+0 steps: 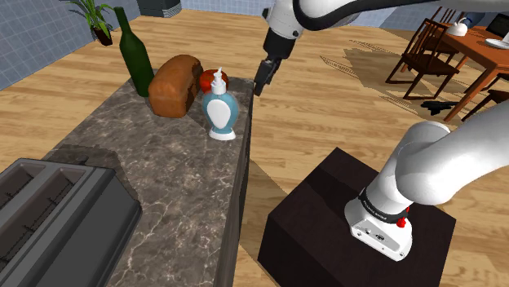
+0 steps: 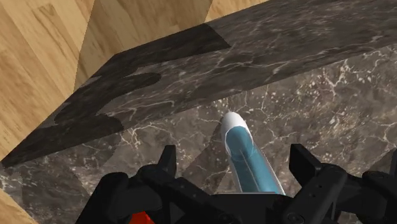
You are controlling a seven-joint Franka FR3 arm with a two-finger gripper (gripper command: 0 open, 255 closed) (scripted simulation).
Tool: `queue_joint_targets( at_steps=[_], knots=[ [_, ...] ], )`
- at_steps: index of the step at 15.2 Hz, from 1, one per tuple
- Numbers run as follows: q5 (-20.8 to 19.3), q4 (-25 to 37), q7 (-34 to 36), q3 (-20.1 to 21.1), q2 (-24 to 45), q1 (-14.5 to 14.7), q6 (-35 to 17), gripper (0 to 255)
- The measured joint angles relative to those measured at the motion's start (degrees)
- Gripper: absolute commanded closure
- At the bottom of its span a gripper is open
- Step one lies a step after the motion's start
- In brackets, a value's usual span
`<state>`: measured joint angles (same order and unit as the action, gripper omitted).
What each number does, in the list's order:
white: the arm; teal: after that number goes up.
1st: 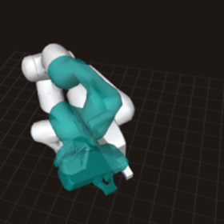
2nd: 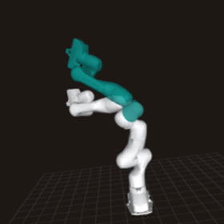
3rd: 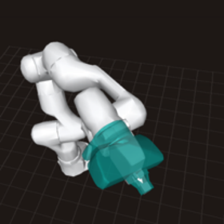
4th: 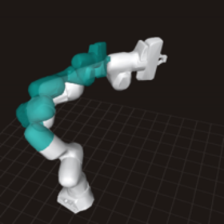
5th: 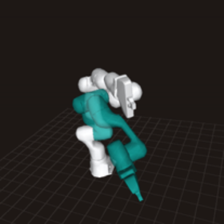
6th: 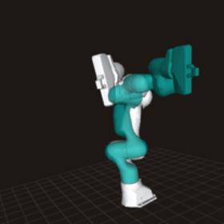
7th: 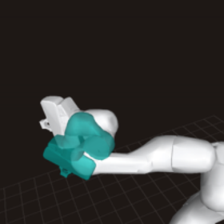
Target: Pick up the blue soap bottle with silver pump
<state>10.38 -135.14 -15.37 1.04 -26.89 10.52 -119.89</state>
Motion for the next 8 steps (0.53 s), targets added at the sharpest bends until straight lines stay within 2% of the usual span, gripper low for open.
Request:
queue_joint_targets(
  at_steps=[8],
  knots=[
    [5.6, 5.5, -7.7, 1.0, 10.3, 5.2, -12.8, 0]
  ],
)
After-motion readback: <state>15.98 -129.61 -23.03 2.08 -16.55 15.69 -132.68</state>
